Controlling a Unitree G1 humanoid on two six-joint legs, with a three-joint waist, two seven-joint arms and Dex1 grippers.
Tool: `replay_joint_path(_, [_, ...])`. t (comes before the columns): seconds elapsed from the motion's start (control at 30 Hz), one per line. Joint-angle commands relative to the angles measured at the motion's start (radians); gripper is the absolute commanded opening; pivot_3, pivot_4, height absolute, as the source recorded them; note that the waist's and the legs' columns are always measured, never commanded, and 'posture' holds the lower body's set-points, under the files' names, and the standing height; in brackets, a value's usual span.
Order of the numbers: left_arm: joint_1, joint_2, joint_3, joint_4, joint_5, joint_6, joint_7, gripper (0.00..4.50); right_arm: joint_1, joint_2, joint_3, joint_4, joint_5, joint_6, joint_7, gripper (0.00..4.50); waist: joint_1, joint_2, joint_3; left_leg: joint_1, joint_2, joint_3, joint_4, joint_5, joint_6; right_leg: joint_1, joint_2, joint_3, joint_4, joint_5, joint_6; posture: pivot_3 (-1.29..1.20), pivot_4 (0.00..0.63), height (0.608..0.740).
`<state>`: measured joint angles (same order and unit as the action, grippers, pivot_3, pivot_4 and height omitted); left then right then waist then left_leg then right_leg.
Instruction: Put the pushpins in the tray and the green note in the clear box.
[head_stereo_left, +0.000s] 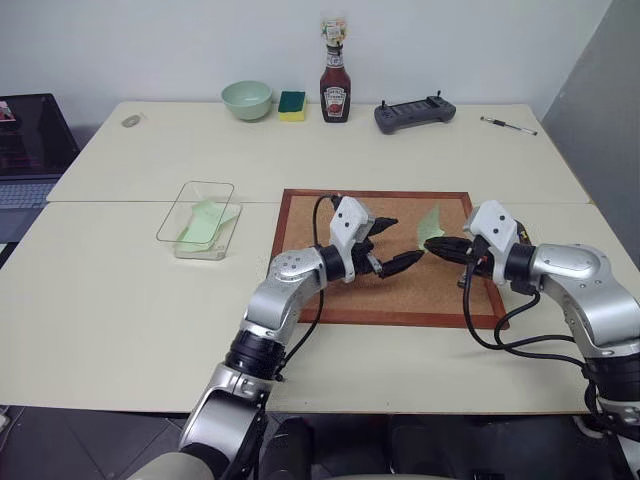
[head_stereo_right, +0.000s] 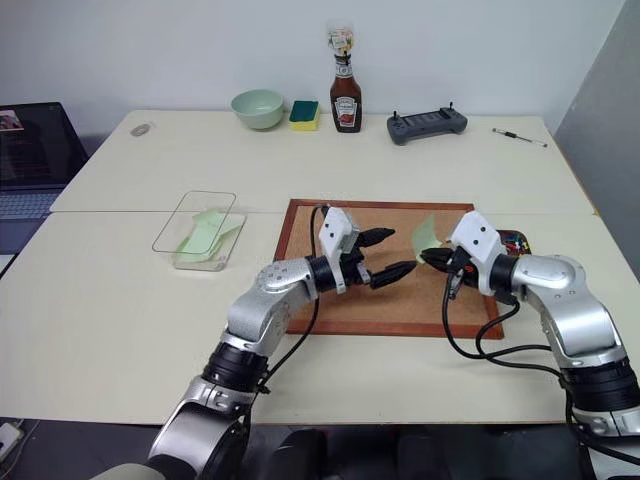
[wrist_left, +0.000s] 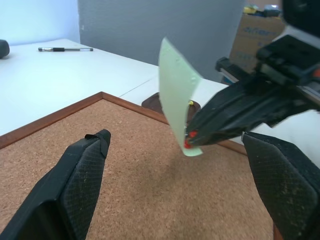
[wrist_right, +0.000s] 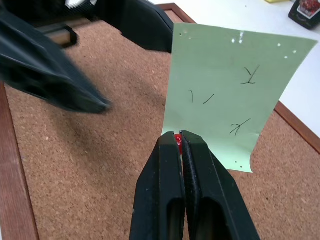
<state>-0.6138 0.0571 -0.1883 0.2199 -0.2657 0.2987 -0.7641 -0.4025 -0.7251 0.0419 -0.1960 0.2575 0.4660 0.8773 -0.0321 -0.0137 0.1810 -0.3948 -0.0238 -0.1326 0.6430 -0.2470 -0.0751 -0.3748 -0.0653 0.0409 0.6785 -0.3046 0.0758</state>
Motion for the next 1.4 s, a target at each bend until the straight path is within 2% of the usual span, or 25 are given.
replay_joint_path(0.03, [-0.062, -0.042, 0.030, 0.064, -0.008, -0.048, 0.028, 4.45, -0.011, 0.001, -0.011, -0.050, 0.011, 0.010, -0.006, 0.00, 0.001, 0.000, 0.000, 0.000, 0.000, 0.000, 0.000, 0.000, 0.000, 0.000, 0.000, 0.000, 0.000, 0.000, 0.000, 0.00, 0.150, 0.740])
replay_joint_path(0.5, [-0.178, -0.143, 0.067, 0.252, -0.029, -0.073, 0.016, 4.45, -0.025, 0.006, -0.007, -0.072, 0.010, 0.029, -0.011, 0.00, 0.000, -0.001, 0.000, -0.001, 0.000, 0.000, 0.000, 0.000, 0.000, -0.001, 0.000, 0.000, 0.000, 0.000, 0.000, 0.00, 0.150, 0.740])
replay_joint_path(0.77, [-0.225, -0.167, 0.105, 0.326, -0.032, -0.092, 0.020, 3.11, -0.035, 0.008, -0.001, -0.069, 0.008, 0.029, -0.011, 0.00, -0.001, -0.001, 0.001, -0.001, 0.000, 0.000, 0.000, 0.000, 0.000, -0.001, 0.000, 0.000, 0.000, 0.000, 0.000, 0.00, 0.150, 0.740])
replay_joint_path(1.27, [-0.214, -0.154, 0.103, 0.326, -0.030, -0.033, -0.002, 0.22, -0.035, 0.027, -0.004, -0.069, 0.005, 0.021, -0.024, 0.00, -0.001, -0.001, 0.001, -0.001, 0.000, 0.000, 0.000, 0.000, 0.000, -0.001, 0.000, 0.000, 0.000, 0.000, 0.000, 0.00, 0.150, 0.740])
replay_joint_path(1.33, [-0.213, -0.153, 0.105, 0.326, -0.031, -0.030, 0.003, 0.01, -0.034, 0.029, -0.005, -0.071, 0.005, 0.020, -0.025, 0.00, -0.001, -0.001, 0.001, -0.001, 0.000, 0.000, 0.000, 0.000, 0.000, -0.002, 0.000, 0.000, 0.000, 0.000, 0.000, 0.00, 0.150, 0.740])
replay_joint_path(1.4, [-0.211, -0.156, 0.114, 0.326, -0.038, -0.023, 0.011, 0.01, -0.034, 0.030, -0.006, -0.072, 0.006, 0.018, -0.029, 0.00, -0.001, -0.001, 0.001, -0.001, 0.000, 0.000, 0.000, 0.000, 0.000, -0.002, 0.000, 0.000, 0.000, 0.000, 0.000, 0.00, 0.150, 0.740])
